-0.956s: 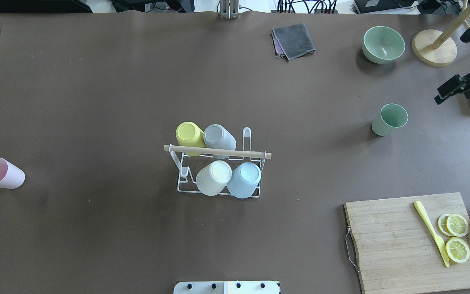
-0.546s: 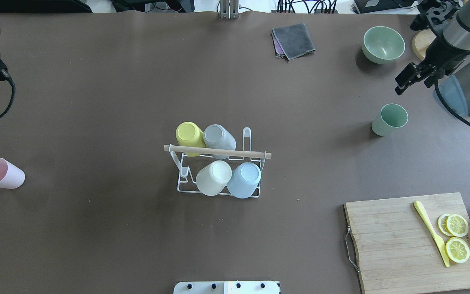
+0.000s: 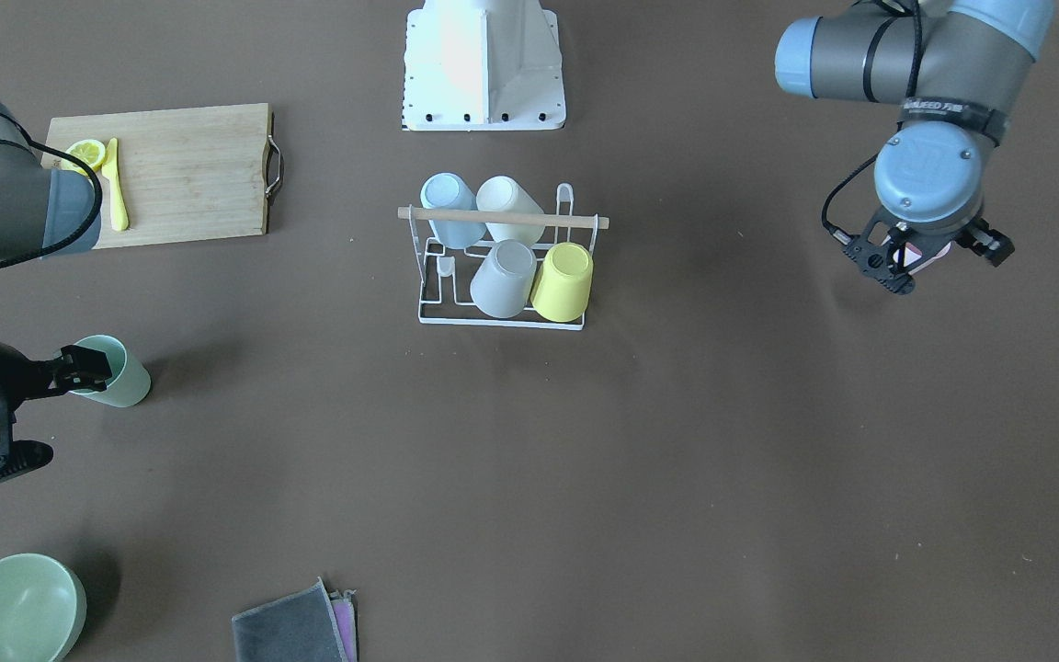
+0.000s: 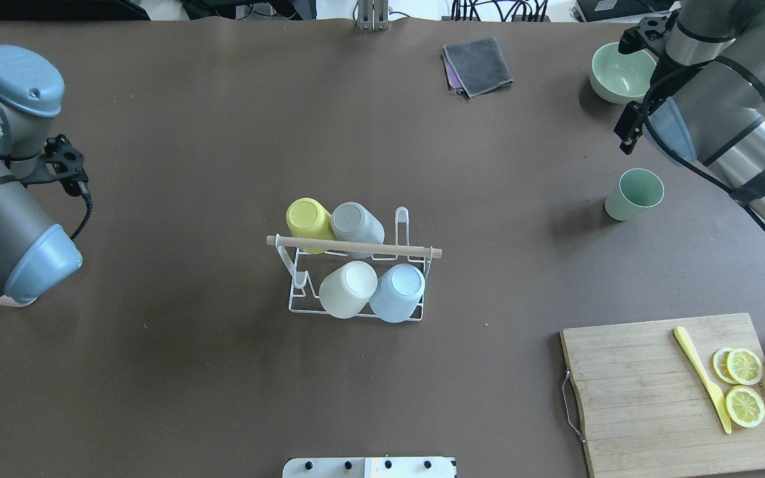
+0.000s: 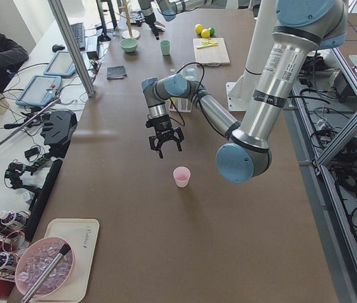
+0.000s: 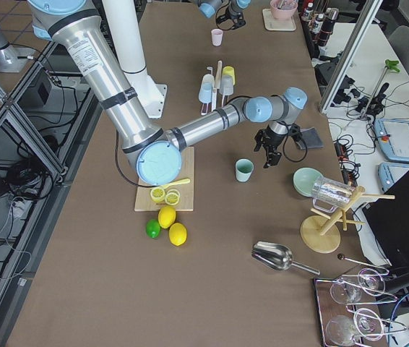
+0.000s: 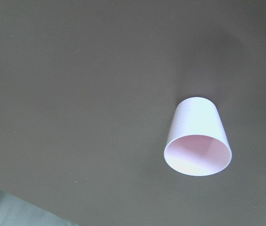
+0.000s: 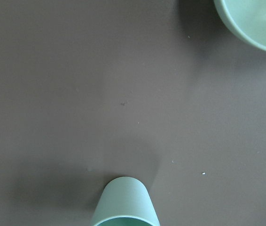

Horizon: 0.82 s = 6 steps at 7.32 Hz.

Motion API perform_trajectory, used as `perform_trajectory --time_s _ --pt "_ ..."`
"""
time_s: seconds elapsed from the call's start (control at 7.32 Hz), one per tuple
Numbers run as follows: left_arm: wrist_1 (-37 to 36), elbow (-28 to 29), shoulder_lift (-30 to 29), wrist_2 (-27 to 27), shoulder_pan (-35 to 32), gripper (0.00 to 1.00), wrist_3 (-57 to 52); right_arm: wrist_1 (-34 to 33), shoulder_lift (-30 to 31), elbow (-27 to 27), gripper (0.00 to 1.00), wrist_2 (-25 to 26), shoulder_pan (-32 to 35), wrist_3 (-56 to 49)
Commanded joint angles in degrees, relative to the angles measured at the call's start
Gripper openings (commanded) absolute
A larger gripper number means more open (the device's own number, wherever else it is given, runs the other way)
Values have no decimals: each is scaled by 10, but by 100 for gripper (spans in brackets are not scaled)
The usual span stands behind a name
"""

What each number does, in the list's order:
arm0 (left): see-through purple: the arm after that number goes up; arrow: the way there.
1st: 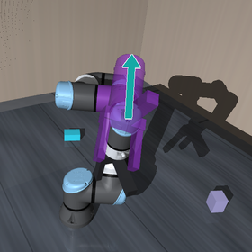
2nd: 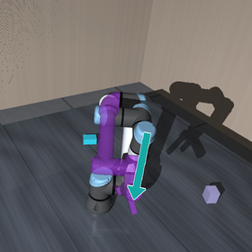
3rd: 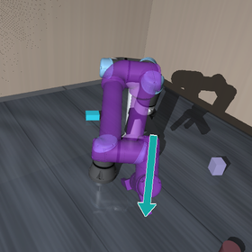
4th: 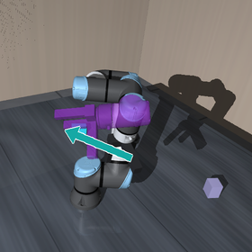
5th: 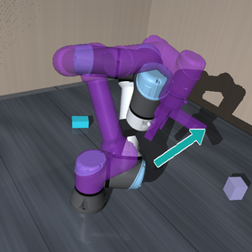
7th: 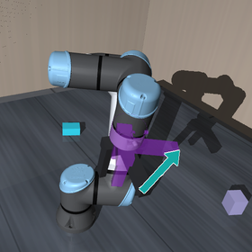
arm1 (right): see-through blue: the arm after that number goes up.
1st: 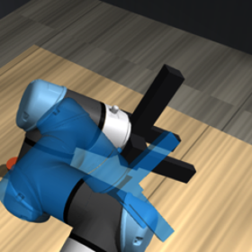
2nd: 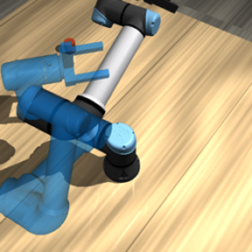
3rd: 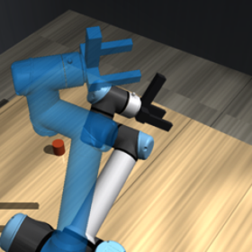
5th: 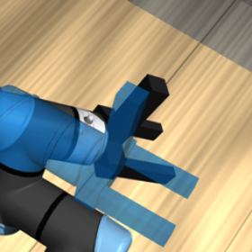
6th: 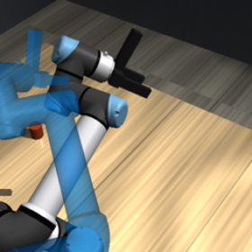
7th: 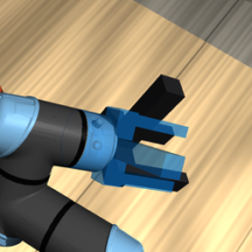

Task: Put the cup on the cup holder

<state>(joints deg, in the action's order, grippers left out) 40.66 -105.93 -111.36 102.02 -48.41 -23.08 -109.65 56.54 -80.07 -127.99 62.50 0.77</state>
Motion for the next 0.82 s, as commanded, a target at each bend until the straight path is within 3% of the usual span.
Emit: perform_trajectory --time_s 0.0,0.27,0.68 --pt "-37 19 -10 -37 62 98 -18 -85 -52 62 100 37 -21 -53" --pt "-37 71 -27 -72 95 98 -18 -94 -56 76 100 60 -41 -57" --pt "-34 81 -37 -134 103 98 -59 -111 -89 100 100 91 -66 -57"
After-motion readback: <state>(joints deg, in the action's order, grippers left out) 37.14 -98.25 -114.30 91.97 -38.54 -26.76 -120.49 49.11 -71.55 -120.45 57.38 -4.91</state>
